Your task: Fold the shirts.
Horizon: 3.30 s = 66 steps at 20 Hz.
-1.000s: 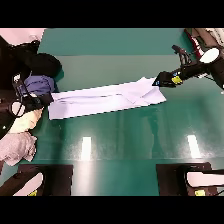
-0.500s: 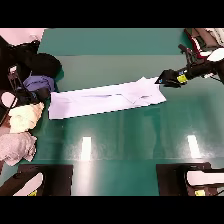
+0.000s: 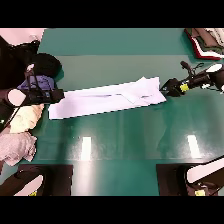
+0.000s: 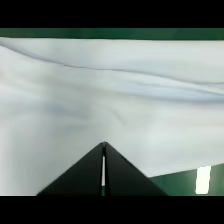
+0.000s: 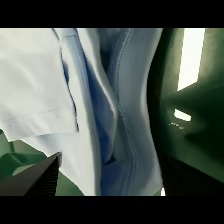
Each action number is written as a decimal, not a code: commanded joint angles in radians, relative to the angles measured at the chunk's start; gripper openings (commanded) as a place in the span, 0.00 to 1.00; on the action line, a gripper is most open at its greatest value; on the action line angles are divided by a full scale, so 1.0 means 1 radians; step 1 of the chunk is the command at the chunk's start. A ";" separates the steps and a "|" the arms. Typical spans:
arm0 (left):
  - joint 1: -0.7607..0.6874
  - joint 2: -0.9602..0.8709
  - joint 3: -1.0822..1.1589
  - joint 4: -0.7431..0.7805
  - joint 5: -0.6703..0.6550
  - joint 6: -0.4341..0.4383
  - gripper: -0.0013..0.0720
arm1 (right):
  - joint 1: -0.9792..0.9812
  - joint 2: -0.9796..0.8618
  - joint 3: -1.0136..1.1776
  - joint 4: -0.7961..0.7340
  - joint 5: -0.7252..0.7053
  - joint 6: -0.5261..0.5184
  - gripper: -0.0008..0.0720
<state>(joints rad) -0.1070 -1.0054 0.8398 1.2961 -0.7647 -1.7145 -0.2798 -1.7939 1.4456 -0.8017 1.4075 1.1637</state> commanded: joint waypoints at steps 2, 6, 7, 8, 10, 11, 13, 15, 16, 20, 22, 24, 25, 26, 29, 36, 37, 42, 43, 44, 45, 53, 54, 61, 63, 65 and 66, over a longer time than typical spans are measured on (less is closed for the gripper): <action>-0.041 0.000 0.002 -0.064 -0.039 -0.006 0.05 | -0.017 -0.077 0.001 0.121 -0.002 -0.079 0.99; -0.041 0.000 0.002 -0.079 -0.055 -0.006 0.05 | 0.013 -0.105 0.007 0.129 -0.017 -0.085 0.99; -0.041 0.000 0.002 -0.079 -0.060 -0.006 0.05 | 0.027 -0.119 0.026 0.131 -0.007 -0.085 0.99; -0.041 0.000 0.002 -0.080 -0.063 -0.006 0.05 | 0.043 -0.133 0.051 0.128 0.008 -0.085 0.99; -0.041 0.000 0.002 -0.082 -0.078 -0.006 0.05 | 0.084 -0.155 0.111 0.124 0.031 -0.084 0.94; -0.041 0.000 0.002 -0.084 -0.090 -0.006 0.05 | 0.101 -0.160 0.135 0.117 0.032 -0.084 0.90; -0.041 0.000 0.002 -0.090 -0.115 -0.005 0.05 | 0.130 -0.160 0.165 0.117 0.031 -0.084 0.78; -0.041 -0.002 0.002 -0.104 -0.123 -0.005 0.05 | 0.150 -0.160 0.183 0.117 0.033 -0.084 0.76; -0.041 -0.002 0.002 -0.118 -0.118 -0.004 0.05 | 0.154 -0.160 0.189 0.117 0.037 -0.084 0.60; -0.046 -0.003 0.002 -0.227 -0.076 0.068 0.05 | 0.159 -0.155 0.190 0.118 0.040 -0.092 0.03; -0.084 -0.020 0.009 -0.228 -0.058 0.072 0.05 | 0.148 -0.125 0.190 0.119 0.052 -0.091 0.03; -0.154 -0.108 0.059 -0.228 -0.058 0.073 0.05 | 0.146 -0.068 0.190 0.119 0.055 -0.077 0.03; -0.195 -0.171 0.100 -0.228 -0.056 0.076 0.05 | 0.140 -0.034 0.190 0.119 0.060 -0.058 0.03; -0.241 -0.251 0.162 -0.228 -0.055 0.095 0.05 | 0.142 0.003 0.190 0.119 0.069 -0.045 0.03; -0.359 -0.518 0.407 -0.229 -0.058 0.106 0.05 | 0.142 0.125 0.190 0.119 0.097 -0.012 0.03; -0.473 -0.947 0.916 -0.262 -0.116 0.106 0.05 | 0.178 0.309 0.191 0.122 0.139 0.042 0.03; -0.471 -0.961 0.933 -0.264 -0.115 0.106 0.05 | 0.190 0.317 0.206 0.118 0.143 0.053 0.03; -0.467 -0.969 0.938 -0.257 -0.095 0.091 0.05 | 0.283 0.303 0.338 0.117 0.140 0.090 0.03; -0.467 -0.969 0.938 -0.257 -0.095 0.091 0.05 | 0.309 0.292 0.361 0.117 0.140 0.094 0.03; -0.467 -0.969 0.938 -0.256 -0.103 0.093 0.05 | 0.334 0.277 0.386 0.117 0.141 0.104 0.03; -0.461 -0.969 0.940 -0.256 -0.118 0.097 0.05 | 0.360 0.259 0.410 0.117 0.140 0.112 0.03; -0.296 -0.779 1.017 0.026 -0.403 0.116 0.05 | 0.538 0.098 0.583 0.117 0.102 0.138 0.03; -0.259 -0.736 1.017 0.089 -0.449 0.127 0.05 | 0.560 0.092 0.580 0.117 0.073 0.138 0.03; -0.021 -0.465 1.017 0.219 -0.538 0.144 0.05 | 0.719 0.073 0.488 0.118 -0.226 0.092 0.03; 0.002 -0.420 1.017 0.223 -0.538 0.145 0.05 | 0.765 0.035 0.489 0.118 -0.249 0.090 0.03; 0.002 -0.397 1.017 0.222 -0.538 0.152 0.05 | 0.815 -0.019 0.489 0.122 -0.270 0.060 0.03; 0.002 -0.395 1.016 0.216 -0.539 0.152 0.05 | 0.843 -0.053 0.489 0.121 -0.299 0.047 0.03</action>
<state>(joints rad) -0.1280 -1.4437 1.8553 1.5032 -1.2953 -1.5707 0.4938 -1.7828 1.9388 -0.6815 1.1843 1.2449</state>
